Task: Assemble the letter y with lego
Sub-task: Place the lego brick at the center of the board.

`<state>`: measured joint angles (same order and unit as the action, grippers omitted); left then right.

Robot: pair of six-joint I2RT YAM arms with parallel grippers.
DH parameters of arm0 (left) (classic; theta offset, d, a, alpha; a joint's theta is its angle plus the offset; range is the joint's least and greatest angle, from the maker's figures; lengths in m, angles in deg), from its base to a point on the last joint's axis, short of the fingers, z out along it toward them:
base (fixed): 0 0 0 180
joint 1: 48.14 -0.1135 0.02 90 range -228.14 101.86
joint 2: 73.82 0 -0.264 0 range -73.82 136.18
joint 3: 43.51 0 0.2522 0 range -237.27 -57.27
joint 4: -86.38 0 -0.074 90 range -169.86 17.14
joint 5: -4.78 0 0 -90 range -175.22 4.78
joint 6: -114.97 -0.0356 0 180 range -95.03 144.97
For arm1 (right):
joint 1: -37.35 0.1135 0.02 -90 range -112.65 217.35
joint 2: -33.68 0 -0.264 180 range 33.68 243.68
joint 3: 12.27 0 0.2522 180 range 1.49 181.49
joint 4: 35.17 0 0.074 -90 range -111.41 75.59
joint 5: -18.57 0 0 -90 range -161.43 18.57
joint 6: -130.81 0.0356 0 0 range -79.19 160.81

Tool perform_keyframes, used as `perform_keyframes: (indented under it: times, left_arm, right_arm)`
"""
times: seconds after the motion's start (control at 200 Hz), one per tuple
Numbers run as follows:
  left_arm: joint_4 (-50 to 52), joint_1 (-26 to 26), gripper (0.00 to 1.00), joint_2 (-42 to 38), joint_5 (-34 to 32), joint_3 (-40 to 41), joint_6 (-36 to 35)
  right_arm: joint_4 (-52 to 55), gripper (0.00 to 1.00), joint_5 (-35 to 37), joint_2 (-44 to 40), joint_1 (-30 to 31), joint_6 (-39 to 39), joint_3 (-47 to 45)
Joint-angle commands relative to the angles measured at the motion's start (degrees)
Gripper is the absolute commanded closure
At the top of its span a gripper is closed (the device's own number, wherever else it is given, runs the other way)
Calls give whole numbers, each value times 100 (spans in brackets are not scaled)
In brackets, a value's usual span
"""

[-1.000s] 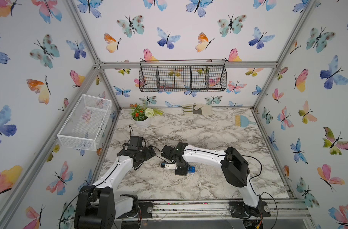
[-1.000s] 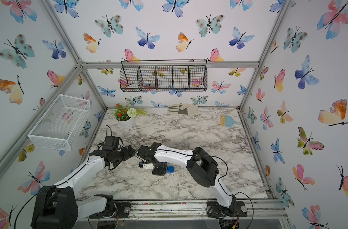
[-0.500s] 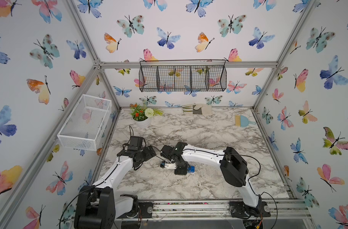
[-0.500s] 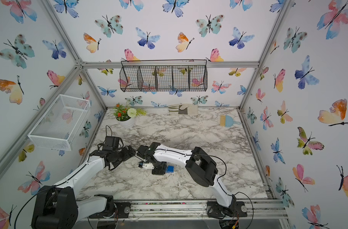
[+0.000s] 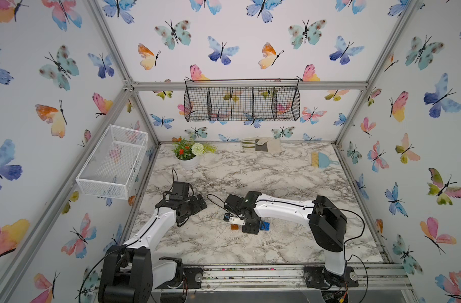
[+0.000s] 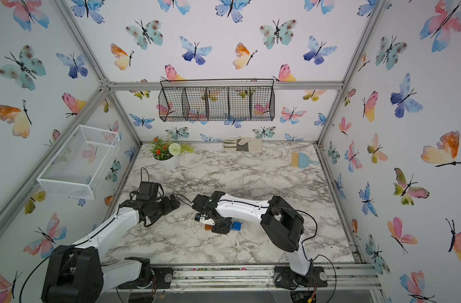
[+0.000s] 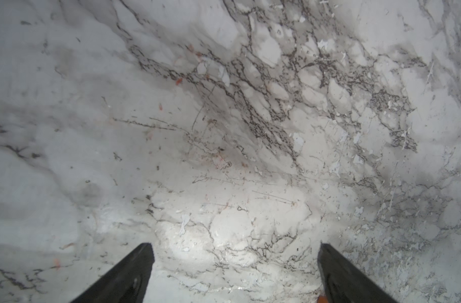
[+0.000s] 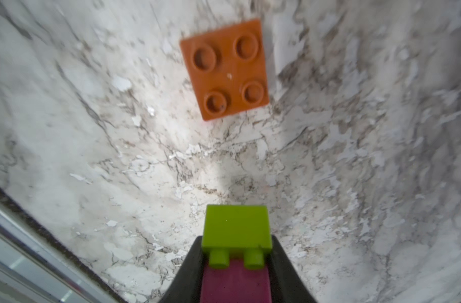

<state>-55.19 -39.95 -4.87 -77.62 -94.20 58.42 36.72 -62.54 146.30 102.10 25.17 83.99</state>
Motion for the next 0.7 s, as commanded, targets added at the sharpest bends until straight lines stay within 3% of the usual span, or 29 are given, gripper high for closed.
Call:
perform_keyframes:
  times: [0.0, 0.39, 0.696]
  left_arm:
    - [4, -4, 2, 34, 93, -34, -66]
    - [-5, 105, 2, 90, 57, -25, -49]
    - [29, 115, 2, 110, 36, -104, -49]
  right_arm:
    - [150, 74, 110, 77, -24, 151, -80]
    - [304, 68, -30, 596, -28, 70, 321]
    - [221, 54, -243, 494, -24, 79, 407]
